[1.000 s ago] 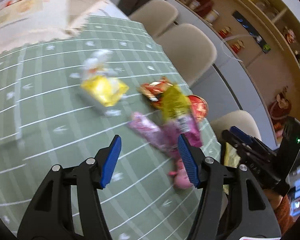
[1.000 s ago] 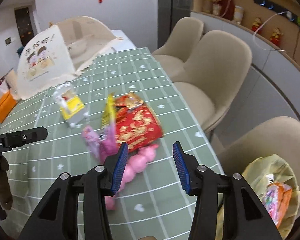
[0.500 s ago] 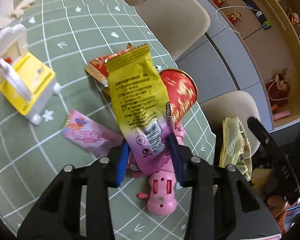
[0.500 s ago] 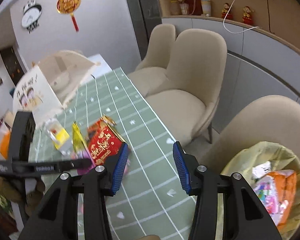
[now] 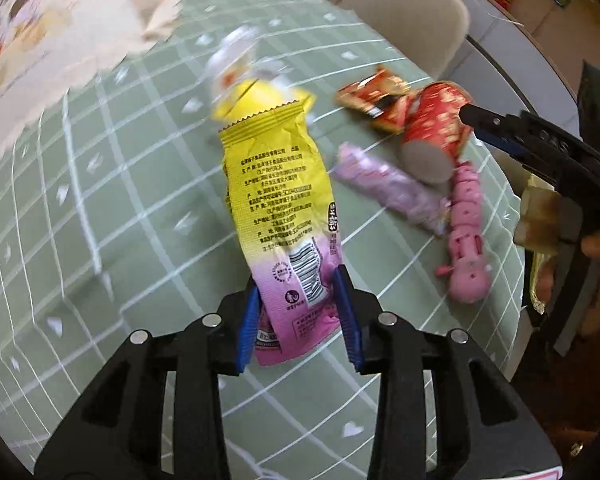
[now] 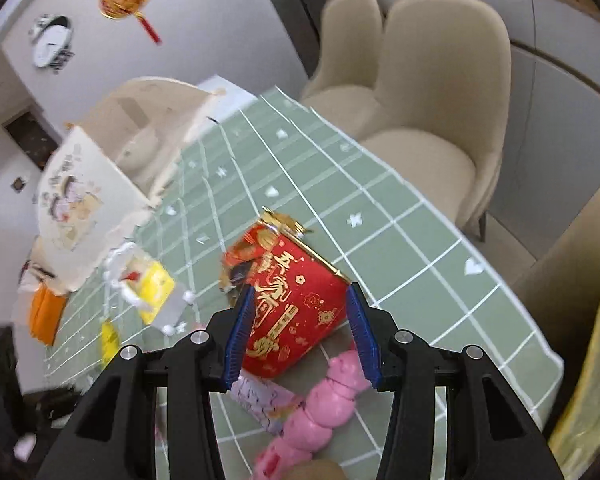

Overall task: Collect trash
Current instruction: 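Grasp the yellow-pink snack bag with the left tool while the right tool grasps the red cup, then lift the yellow-pink bag and red cup and carry both toward the bin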

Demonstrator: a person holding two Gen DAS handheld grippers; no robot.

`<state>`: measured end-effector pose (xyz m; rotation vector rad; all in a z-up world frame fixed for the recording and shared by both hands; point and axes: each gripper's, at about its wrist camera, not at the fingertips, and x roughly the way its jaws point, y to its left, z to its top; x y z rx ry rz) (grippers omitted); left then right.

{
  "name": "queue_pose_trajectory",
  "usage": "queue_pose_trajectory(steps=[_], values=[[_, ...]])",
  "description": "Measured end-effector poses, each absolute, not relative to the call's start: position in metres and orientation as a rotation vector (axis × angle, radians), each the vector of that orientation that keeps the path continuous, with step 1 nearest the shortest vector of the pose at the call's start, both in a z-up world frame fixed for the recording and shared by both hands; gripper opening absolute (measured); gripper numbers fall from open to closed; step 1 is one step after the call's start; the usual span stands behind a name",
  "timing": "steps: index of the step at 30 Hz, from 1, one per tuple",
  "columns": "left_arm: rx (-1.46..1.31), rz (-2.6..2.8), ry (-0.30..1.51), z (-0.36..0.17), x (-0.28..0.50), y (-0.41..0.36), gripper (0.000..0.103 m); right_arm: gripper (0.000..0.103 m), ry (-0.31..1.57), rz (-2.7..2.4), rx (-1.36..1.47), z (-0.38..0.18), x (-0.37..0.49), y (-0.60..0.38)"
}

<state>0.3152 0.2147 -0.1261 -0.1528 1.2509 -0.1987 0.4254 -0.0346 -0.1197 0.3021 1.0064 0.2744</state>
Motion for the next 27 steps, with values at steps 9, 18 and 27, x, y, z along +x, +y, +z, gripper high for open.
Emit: queue_pose_trajectory(steps=[9,18,27], values=[[-0.311,-0.135,1.227,-0.135,0.311,0.26,0.039,0.06,1.041,0.343,0.355,-0.139,0.455,-0.005],[-0.333,-0.082,1.199,-0.132,0.315,0.269,0.039,0.054,1.129,0.419,0.298,-0.149,0.457,0.015],[-0.324,-0.052,1.22,-0.141,0.313,0.268,0.038,0.052,1.062,0.409,0.245,-0.114,0.403,-0.01]])
